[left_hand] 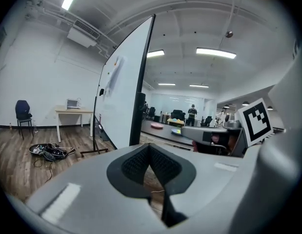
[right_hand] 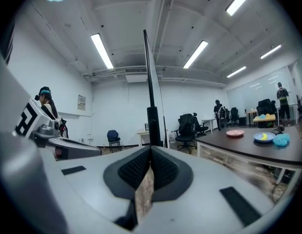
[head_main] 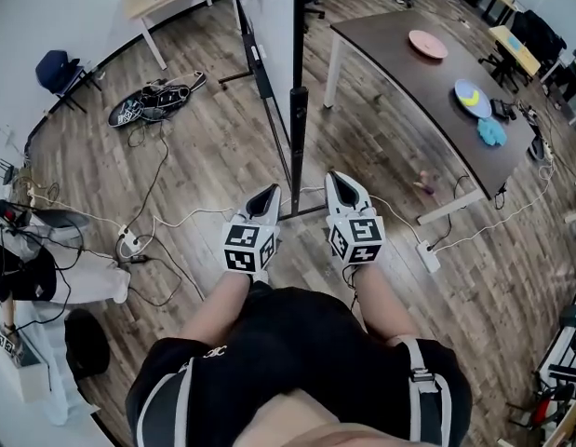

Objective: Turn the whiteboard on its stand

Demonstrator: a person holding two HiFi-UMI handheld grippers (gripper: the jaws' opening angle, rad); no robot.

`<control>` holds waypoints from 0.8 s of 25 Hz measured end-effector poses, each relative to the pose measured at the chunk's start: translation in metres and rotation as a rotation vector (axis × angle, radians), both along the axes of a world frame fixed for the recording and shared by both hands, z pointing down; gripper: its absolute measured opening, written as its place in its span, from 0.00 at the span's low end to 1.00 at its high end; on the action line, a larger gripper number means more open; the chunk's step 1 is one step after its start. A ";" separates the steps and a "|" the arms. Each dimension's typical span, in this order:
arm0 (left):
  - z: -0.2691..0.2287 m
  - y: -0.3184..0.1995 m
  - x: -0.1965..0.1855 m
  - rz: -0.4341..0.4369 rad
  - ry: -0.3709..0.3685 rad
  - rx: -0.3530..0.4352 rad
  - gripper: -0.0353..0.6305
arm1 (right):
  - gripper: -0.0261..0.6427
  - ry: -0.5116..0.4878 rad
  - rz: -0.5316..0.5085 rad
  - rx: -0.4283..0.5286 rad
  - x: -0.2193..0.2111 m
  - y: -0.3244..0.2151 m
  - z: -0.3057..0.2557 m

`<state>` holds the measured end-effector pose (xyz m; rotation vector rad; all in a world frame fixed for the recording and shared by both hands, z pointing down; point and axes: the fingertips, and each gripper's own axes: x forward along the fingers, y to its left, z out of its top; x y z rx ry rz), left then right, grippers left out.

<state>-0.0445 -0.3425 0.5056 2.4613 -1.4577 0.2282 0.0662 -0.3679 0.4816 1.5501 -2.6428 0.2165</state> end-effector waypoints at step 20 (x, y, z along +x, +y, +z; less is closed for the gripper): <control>0.000 -0.040 -0.069 -0.032 0.007 -0.006 0.07 | 0.40 0.073 0.070 -0.047 -0.062 -0.124 0.023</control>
